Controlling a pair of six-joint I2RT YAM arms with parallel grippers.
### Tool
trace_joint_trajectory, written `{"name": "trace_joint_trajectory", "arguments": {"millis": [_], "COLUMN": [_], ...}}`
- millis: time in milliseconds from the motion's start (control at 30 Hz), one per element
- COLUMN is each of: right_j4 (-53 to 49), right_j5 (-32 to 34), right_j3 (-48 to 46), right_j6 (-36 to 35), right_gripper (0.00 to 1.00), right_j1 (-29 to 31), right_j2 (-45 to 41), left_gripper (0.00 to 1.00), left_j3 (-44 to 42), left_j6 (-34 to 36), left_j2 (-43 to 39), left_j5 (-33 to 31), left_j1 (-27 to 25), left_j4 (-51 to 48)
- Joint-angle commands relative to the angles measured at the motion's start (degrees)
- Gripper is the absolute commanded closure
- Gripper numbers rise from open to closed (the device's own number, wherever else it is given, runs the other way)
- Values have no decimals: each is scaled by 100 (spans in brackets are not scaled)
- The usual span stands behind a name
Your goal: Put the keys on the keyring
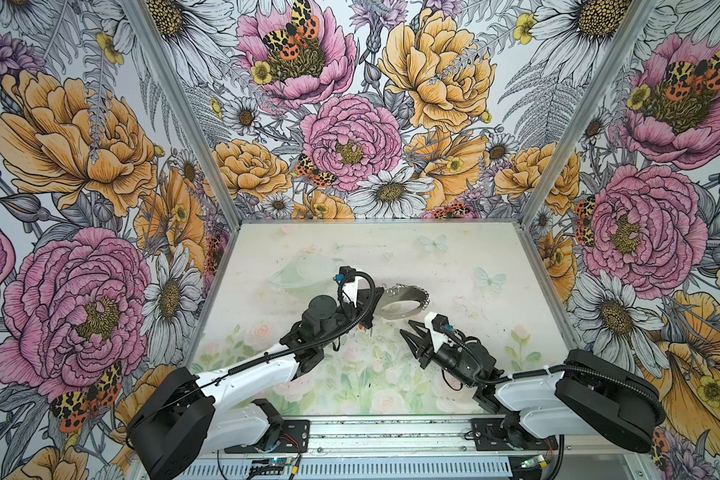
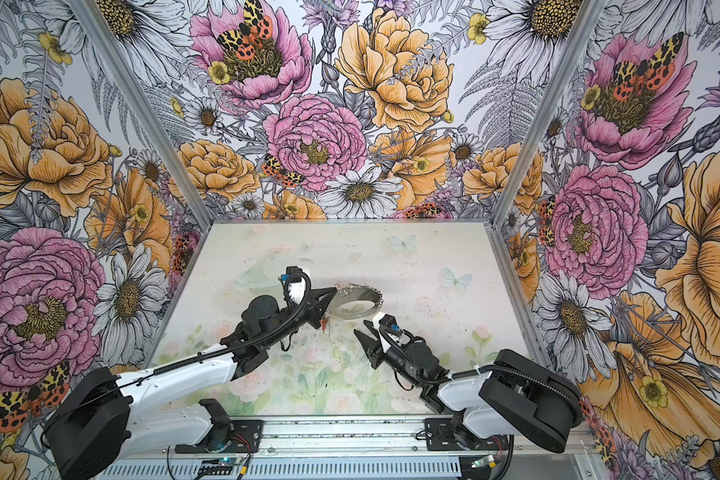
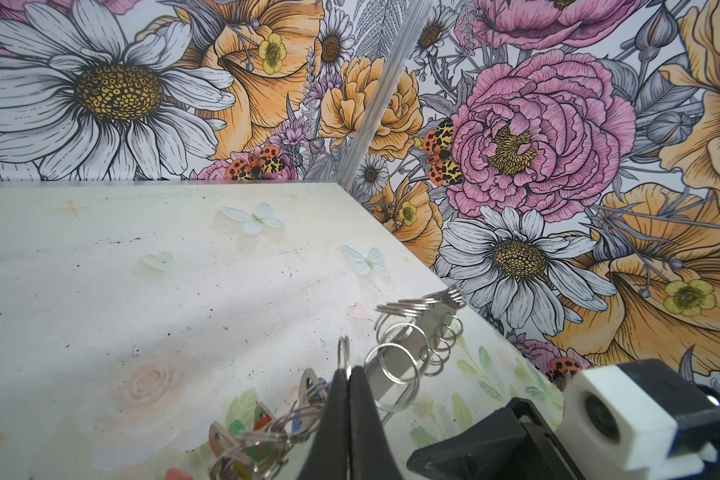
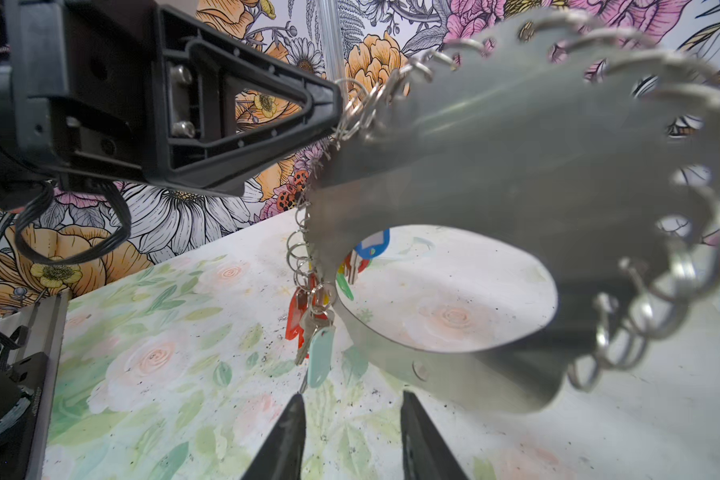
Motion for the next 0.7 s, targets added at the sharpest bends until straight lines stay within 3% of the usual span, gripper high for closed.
{"name": "trace_joint_trajectory", "arguments": {"millis": [0,200,467,667], "right_j4": [247,259,259,430], "right_j5": [-142,-251,-968,-1579], "right_j3": [-29,72,346,421], "right_j6": [264,556,1132,1122], "right_gripper": [61,57,51,51], "right_j1": [-92,-332,-790,-809], "right_j2": [-88,-276,-383,-468], "left_gripper": [100,100,100,100], "left_j3": [307,358,505,570], "left_j6": [-153,-201,-225,-274], "left_j2": [-243,-470,-614,-632], "left_j5": [-144,-101,23,93], "left_j1": [-54,-115,-203,-212], "left_j4": [329,290,214,213]}}
